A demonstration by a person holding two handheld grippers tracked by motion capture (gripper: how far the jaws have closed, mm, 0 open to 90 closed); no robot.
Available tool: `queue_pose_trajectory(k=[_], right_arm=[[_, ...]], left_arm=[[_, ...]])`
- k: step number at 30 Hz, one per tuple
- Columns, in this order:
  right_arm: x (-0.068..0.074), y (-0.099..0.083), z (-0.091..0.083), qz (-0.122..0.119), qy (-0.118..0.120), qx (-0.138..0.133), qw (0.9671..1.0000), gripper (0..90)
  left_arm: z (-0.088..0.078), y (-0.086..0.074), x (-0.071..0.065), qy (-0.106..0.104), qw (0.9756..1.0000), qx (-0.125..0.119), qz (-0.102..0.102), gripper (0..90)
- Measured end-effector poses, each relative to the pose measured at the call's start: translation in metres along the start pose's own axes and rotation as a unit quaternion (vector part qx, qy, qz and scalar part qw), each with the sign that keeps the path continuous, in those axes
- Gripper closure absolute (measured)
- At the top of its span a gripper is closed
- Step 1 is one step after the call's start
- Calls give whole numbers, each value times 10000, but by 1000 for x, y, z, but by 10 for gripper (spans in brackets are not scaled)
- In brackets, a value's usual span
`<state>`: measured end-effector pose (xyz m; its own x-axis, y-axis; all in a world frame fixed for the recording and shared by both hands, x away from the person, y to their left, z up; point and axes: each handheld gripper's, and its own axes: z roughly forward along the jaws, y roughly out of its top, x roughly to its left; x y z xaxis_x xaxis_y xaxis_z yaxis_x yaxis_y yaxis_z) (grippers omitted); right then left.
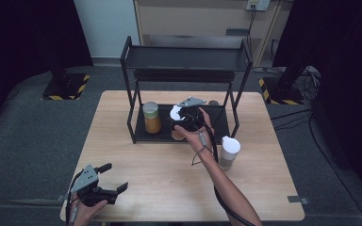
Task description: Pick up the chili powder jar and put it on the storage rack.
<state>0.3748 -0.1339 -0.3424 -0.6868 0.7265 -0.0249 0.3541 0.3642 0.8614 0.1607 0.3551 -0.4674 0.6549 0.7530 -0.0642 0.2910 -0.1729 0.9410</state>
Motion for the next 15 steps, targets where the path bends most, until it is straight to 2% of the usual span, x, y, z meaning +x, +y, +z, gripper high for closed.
queue_pose_trajectory(k=[8, 15], right_arm=[[-8, 8, 14, 109, -84, -6, 9999, 315], [-8, 12, 31, 134, -206, 38, 9997, 315]], left_arm=[[0, 0, 1, -16, 10000, -7, -12, 0], [0, 0, 1, -29, 10000, -3, -5, 0]])
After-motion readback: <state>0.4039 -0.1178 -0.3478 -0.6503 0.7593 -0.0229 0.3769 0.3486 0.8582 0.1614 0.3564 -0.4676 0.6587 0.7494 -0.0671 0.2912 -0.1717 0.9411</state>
